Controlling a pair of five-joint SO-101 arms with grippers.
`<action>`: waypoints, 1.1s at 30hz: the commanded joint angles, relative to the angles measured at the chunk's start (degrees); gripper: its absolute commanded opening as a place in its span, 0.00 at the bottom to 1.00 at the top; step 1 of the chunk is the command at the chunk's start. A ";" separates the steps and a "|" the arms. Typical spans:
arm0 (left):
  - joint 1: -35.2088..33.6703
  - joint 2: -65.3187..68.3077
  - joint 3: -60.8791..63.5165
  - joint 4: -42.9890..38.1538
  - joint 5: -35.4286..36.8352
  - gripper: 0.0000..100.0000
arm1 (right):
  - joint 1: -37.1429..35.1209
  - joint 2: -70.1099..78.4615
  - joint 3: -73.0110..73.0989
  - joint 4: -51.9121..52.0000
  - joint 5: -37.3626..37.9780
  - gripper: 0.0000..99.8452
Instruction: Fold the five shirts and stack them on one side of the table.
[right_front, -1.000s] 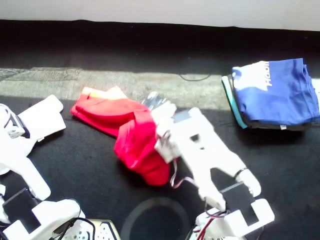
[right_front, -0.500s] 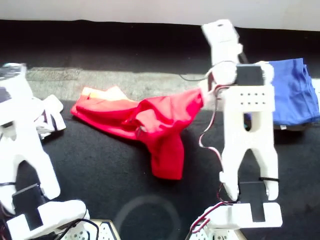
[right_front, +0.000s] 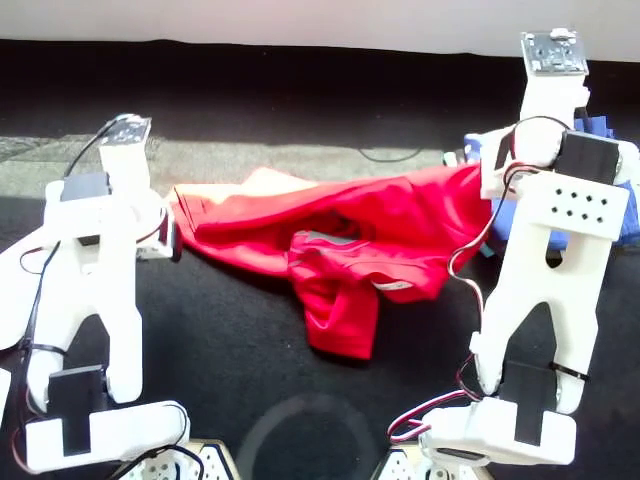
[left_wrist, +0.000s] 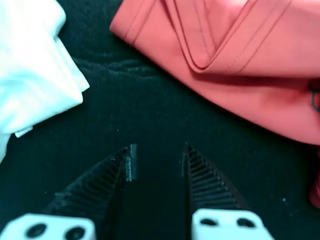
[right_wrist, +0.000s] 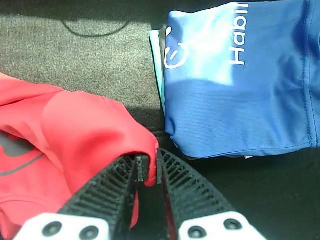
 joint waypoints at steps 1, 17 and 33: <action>2.68 -0.13 -6.02 -4.04 0.79 0.16 | -0.57 -0.48 -3.03 1.80 1.67 0.01; 18.51 46.20 -66.86 11.69 6.33 0.16 | -7.60 -13.32 2.77 10.95 1.67 0.01; 20.88 81.27 -108.00 15.65 5.98 0.16 | -7.52 -38.20 44.62 -3.47 1.93 0.01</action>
